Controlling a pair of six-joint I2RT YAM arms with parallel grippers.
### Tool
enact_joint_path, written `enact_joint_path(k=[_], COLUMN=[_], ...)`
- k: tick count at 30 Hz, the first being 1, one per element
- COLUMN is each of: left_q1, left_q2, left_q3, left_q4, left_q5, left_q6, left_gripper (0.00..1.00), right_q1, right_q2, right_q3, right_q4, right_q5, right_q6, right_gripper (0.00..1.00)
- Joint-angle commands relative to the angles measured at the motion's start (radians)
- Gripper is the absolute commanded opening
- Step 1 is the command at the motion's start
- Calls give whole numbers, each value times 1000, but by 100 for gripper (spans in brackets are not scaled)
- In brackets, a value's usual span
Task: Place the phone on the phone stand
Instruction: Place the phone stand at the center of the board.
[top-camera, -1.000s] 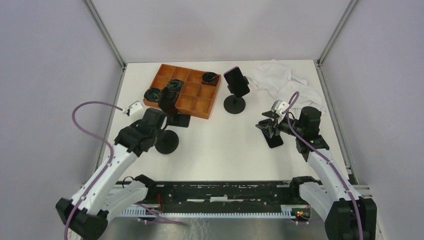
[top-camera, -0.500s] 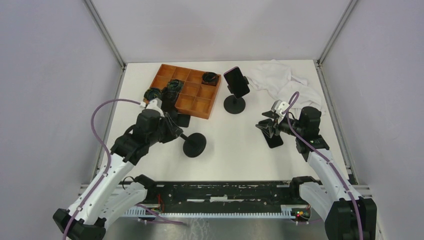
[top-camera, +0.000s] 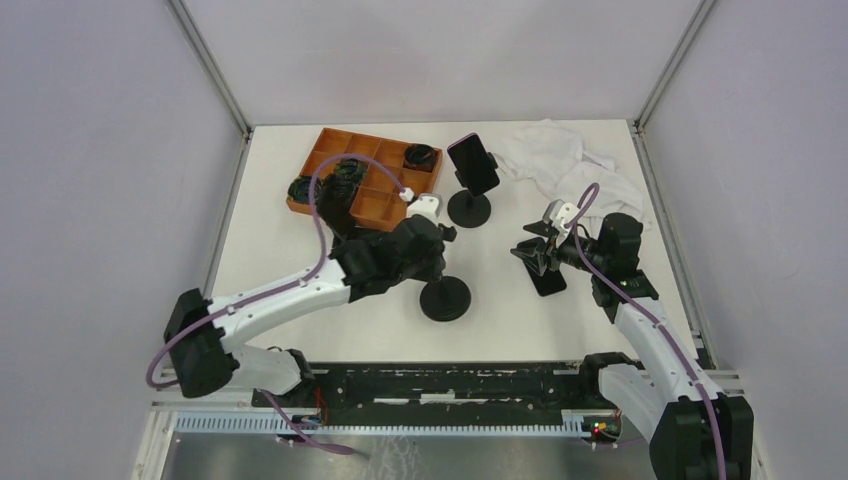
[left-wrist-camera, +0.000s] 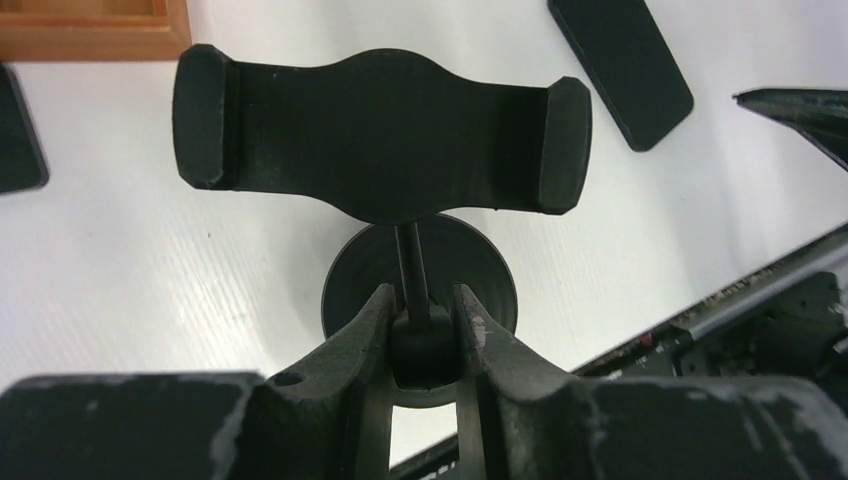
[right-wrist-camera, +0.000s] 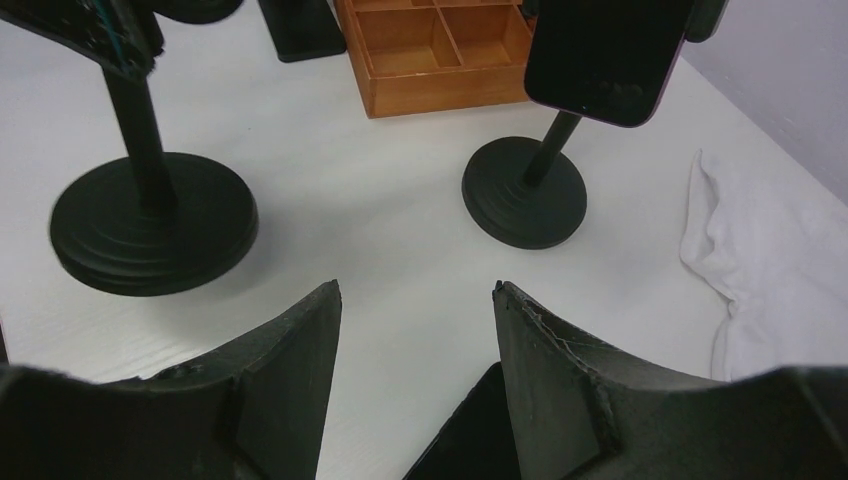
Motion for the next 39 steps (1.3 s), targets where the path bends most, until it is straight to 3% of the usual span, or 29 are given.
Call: enact_joint_path(k=[1, 11, 15, 17, 23, 28, 34, 39], left_q1=[-55, -103, -109, -114, -129, -132, -132, -130], left_q2=[101, 271, 317, 327, 316, 224, 51, -82], left_q3=[115, 196, 216, 219, 213, 150, 54, -26], left_q4=[87, 79, 60, 62, 62, 101, 198, 269], left_q5=[-214, -355, -405, -411, -371, -324, -191, -133], left_q6=[23, -49, -73, -77, -73, -59, 83, 250], left_gripper=[2, 3, 8, 14, 49, 69, 80, 84], right_q1=[-4, -3, -3, -3, -4, -1, 8, 52], right_q2=[-3, -9, -10, -8, 3, 29, 35, 51], right_q3=[-7, -10, -10, -11, -17, -20, -76, -127], right_q4=[44, 51, 51, 53, 64, 70, 160, 229], right_q5=[-27, -36, -36, -37, -45, -87, -191, -240], right_q6=[18, 26, 26, 27, 40, 44, 50, 17], right_gripper=[64, 64, 64, 64, 65, 68, 83, 89])
